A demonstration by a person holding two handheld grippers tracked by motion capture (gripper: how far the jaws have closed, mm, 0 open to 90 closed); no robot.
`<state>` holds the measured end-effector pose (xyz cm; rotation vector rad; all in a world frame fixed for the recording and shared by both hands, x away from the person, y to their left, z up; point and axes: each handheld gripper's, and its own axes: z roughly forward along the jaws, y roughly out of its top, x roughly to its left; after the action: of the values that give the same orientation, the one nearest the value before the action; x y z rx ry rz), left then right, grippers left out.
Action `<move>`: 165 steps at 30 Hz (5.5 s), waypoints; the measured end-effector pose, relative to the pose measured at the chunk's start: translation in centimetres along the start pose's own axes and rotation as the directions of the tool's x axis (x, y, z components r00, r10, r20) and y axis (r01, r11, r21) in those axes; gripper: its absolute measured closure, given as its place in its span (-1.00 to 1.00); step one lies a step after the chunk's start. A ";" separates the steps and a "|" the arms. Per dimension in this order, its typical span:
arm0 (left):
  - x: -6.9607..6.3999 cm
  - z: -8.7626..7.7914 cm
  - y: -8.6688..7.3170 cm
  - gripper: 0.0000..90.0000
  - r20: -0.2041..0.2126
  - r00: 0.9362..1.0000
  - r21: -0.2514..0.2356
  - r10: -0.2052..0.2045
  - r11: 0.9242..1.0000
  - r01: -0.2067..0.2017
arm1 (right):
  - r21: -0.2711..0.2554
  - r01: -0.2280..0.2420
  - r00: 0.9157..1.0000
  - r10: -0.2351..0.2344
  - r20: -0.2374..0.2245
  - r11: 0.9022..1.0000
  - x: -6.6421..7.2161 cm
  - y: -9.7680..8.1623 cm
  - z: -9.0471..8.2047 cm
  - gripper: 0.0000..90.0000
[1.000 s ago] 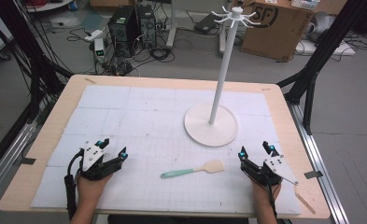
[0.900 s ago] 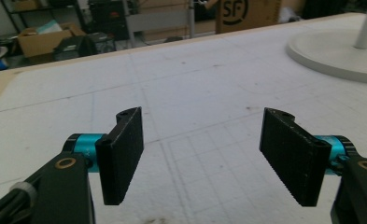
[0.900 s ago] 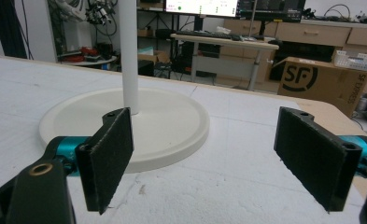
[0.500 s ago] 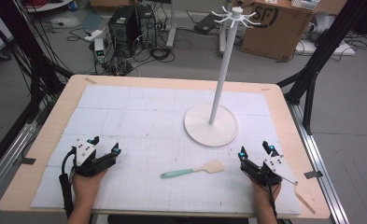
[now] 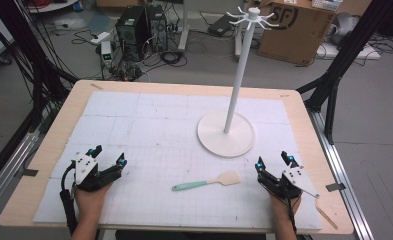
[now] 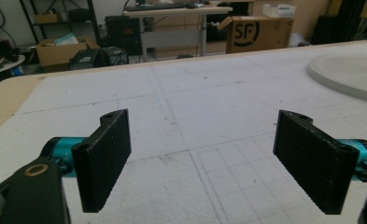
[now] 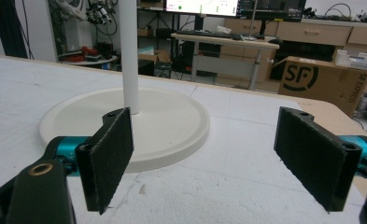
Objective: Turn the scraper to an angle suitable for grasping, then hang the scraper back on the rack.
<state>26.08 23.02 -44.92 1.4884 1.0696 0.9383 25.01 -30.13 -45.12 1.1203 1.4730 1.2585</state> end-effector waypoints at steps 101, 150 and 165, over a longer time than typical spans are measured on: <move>-0.5 -0.2 -0.2 -0.47 0.078 0.993 -0.024 0.084 0.996 -0.082 | 0.078 0.211 0.798 -0.126 -0.589 0.974 2.5 0.8 2.2 -0.40; -0.6 -0.1 -0.1 -0.46 0.073 0.994 -0.015 0.085 0.996 -0.084 | 0.205 0.503 0.494 -0.084 -0.865 0.840 8.0 1.3 6.3 -0.03; -0.6 -0.1 -0.1 -0.46 0.074 0.994 -0.014 0.085 0.996 -0.084 | 0.206 0.520 0.474 -0.080 -0.877 0.829 8.2 1.2 6.4 0.36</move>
<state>25.82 22.50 -45.03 1.5580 0.9526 0.9387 29.58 -20.73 -45.09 0.3696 2.7066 1.2657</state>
